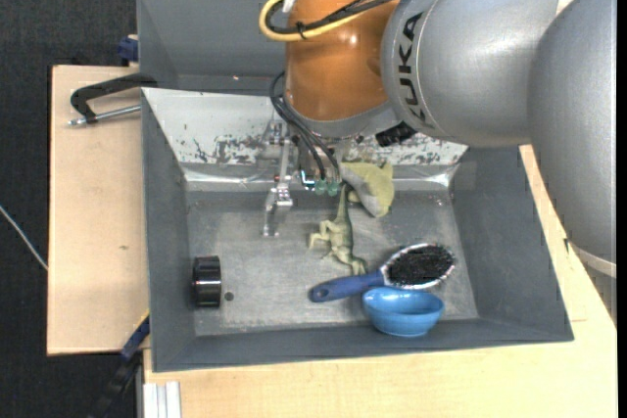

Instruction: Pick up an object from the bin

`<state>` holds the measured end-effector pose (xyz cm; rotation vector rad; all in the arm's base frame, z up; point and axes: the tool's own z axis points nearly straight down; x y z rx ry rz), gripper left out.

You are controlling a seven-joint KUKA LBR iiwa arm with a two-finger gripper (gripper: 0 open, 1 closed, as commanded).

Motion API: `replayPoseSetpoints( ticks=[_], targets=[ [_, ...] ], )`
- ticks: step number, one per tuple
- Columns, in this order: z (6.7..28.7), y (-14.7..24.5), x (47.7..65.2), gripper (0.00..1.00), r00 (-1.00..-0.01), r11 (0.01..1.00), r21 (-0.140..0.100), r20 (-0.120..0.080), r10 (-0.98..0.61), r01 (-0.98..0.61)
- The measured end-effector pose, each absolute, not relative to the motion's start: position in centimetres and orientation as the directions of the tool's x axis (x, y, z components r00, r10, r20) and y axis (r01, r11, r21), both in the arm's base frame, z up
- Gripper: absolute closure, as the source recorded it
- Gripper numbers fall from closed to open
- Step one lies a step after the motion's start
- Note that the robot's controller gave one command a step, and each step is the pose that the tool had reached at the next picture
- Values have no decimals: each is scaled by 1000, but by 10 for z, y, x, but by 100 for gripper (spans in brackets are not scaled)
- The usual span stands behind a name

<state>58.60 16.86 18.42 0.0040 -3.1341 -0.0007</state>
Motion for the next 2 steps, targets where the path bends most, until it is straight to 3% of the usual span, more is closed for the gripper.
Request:
replayPoseSetpoints(
  ticks=[1,2],
  targets=[
    [123,89,547,0,-996,996,-3,7,-93,-93],
    [85,24,548,0,-985,985,13,-23,-173,-173]
  ],
)
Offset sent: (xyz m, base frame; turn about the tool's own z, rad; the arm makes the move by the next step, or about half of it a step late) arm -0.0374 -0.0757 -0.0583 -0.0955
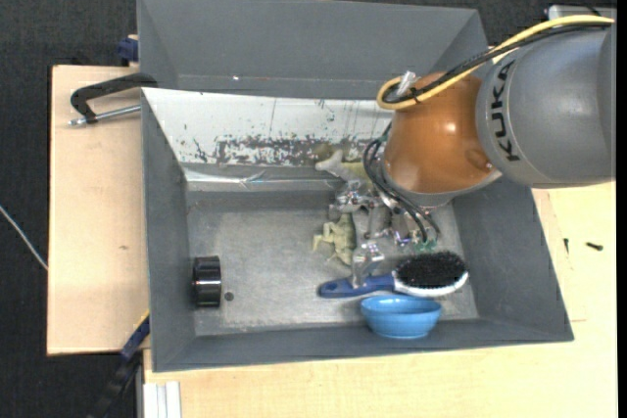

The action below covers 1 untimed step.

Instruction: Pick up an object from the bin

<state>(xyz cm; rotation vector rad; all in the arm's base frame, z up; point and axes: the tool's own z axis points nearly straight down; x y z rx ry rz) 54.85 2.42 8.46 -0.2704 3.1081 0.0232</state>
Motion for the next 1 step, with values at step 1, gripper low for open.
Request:
replayPoseSetpoints(
  ticks=[1],
  targets=[
    [81,16,547,100,-985,986,5,-18,-169,-169]
  ],
)
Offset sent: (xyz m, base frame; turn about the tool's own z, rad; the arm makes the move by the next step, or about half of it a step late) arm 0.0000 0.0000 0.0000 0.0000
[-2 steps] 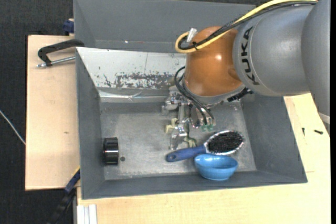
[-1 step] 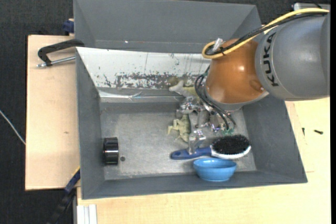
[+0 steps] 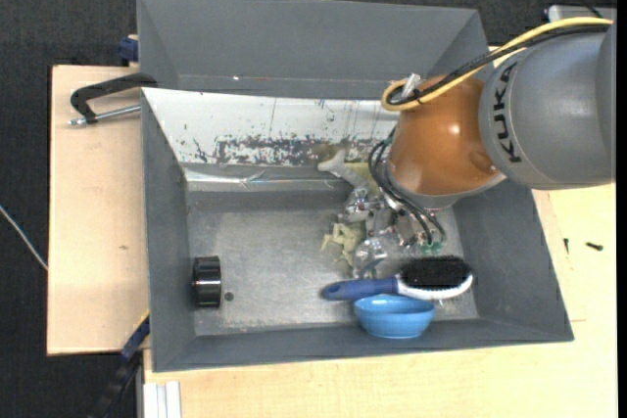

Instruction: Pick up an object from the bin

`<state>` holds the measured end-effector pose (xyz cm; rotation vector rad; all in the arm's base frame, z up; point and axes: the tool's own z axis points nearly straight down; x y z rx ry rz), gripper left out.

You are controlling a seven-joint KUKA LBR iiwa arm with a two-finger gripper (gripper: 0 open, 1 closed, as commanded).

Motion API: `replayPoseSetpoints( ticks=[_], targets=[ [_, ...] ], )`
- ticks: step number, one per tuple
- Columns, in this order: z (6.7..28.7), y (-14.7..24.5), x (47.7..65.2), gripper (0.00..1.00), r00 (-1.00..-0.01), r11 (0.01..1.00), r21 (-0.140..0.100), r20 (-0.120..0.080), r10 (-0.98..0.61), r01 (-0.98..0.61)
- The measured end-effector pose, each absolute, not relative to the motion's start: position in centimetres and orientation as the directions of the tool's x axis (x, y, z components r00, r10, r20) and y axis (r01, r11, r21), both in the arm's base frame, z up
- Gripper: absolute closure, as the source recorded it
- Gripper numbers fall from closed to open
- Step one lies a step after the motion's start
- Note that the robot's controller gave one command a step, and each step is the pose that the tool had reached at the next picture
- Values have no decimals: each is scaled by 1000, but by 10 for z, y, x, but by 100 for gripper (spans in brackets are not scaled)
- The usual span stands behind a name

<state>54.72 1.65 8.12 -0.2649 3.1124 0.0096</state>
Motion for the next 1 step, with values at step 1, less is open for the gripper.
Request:
replayPoseSetpoints(
  ticks=[1],
  targets=[
    [238,3,530,100,-928,929,-4,-13,-371,-371]
  ],
)
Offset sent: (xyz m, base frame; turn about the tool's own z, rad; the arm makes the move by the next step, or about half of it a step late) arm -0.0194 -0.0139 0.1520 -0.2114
